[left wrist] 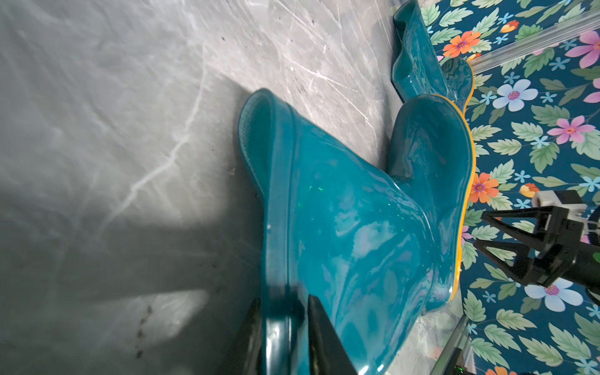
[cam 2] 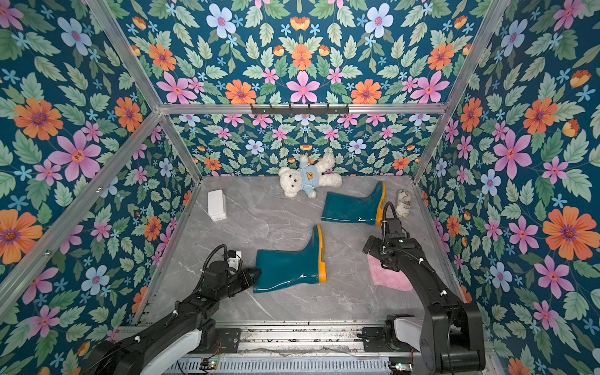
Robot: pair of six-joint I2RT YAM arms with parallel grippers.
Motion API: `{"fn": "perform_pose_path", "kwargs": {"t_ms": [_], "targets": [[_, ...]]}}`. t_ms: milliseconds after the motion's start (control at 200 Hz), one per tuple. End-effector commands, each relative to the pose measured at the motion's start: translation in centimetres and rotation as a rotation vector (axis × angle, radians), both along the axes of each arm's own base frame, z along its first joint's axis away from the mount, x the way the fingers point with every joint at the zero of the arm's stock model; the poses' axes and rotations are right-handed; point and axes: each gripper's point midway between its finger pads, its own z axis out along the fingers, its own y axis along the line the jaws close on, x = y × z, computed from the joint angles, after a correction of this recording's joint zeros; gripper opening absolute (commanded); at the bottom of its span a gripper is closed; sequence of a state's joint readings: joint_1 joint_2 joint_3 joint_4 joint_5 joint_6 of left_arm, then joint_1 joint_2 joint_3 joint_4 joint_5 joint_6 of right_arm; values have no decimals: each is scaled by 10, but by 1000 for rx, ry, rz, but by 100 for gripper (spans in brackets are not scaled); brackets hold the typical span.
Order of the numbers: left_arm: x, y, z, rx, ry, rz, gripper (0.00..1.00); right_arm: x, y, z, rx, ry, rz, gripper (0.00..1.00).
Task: Wipe the rubber boots with a cloth
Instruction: Pick up the cleaning item at the center of the board.
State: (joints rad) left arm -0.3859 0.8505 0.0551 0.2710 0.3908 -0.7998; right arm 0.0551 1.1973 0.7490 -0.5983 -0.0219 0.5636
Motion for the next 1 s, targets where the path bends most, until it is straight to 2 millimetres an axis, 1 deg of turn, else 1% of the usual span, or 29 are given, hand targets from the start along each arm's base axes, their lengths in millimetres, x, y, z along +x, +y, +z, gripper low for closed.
{"fn": "perform_pose_path", "kwargs": {"t_ms": [0, 100, 170, 315, 405, 545, 755, 805, 920, 995], "targets": [[2, 2, 3, 17, -18, 0, 27, 2, -3, 1, -17, -4, -4, 99], [2, 4, 4, 22, -25, 8, 27, 3, -3, 2, -16, -6, -6, 99], [2, 4, 4, 19, -31, 8, 25, 3, -3, 2, -16, -5, -6, 99], [1, 1, 2, 15, -28, -8, 11, 3, -3, 2, -15, -7, -6, 99], [1, 0, 0, 12, -25, -14, 0, 2, -2, 1, -16, -5, -4, 99], [0, 0, 0, 13, -26, -20, 0, -1, -3, -1, -20, 18, 2, 99], [0, 2, -2, 31, -35, -16, 0, -22, -7, -8, -40, 157, -17, 99], [0, 3, -2, 31, -35, -15, 0, -27, -11, -10, -60, 184, -27, 99], [0, 2, -2, 30, -37, -17, 0, -37, -29, -16, -147, 238, -88, 99], [0, 2, -2, 30, -38, -20, 0, -35, -27, -25, -129, 262, -109, 99]]}}
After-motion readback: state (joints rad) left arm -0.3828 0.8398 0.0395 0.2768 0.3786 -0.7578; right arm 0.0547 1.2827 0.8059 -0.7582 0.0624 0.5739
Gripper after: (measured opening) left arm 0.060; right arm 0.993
